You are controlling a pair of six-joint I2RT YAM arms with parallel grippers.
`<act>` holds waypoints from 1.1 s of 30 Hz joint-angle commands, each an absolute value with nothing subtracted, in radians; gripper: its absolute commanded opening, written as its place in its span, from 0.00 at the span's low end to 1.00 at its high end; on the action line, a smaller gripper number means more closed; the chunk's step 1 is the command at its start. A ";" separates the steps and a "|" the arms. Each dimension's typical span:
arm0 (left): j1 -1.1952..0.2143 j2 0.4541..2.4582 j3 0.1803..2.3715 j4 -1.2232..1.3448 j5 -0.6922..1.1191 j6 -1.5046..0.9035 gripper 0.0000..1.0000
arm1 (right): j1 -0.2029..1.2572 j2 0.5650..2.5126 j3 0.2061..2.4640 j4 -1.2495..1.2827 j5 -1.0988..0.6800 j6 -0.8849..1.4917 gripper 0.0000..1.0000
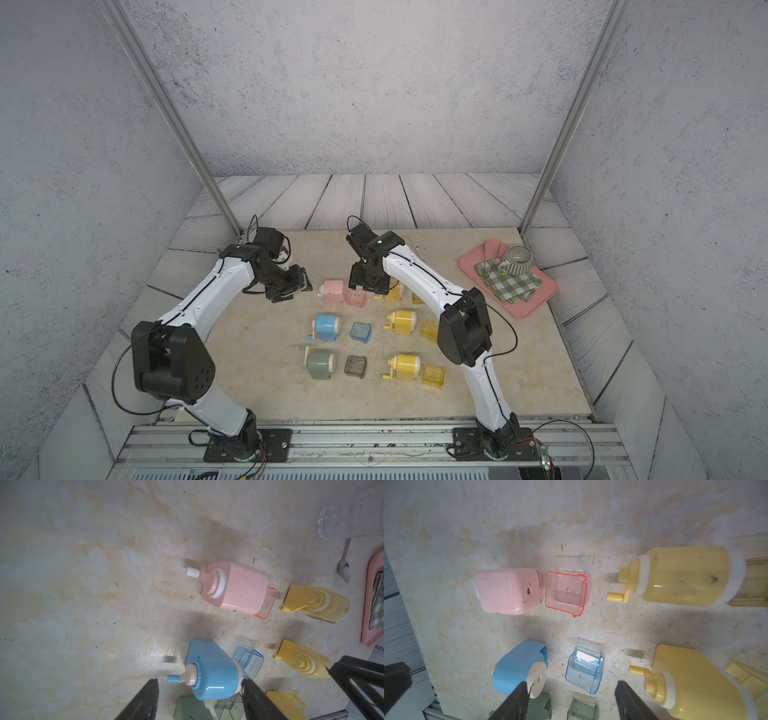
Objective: Put the tray back into the pencil sharpener
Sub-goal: Pick up the container from the center of the board.
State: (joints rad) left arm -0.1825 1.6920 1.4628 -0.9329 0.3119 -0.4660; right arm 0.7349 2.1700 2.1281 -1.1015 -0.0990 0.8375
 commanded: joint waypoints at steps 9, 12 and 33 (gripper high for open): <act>-0.157 1.823 1.541 -0.901 0.420 -0.349 0.62 | 0.736 2.277 2.235 -1.112 -0.133 0.834 0.63; -0.156 1.859 1.565 -0.889 0.434 -0.345 0.62 | 0.732 2.297 2.255 -1.120 -0.131 0.834 0.62; -0.155 2.029 1.644 -0.854 0.518 -0.355 0.55 | 0.712 2.392 2.323 -1.124 -0.131 0.860 0.55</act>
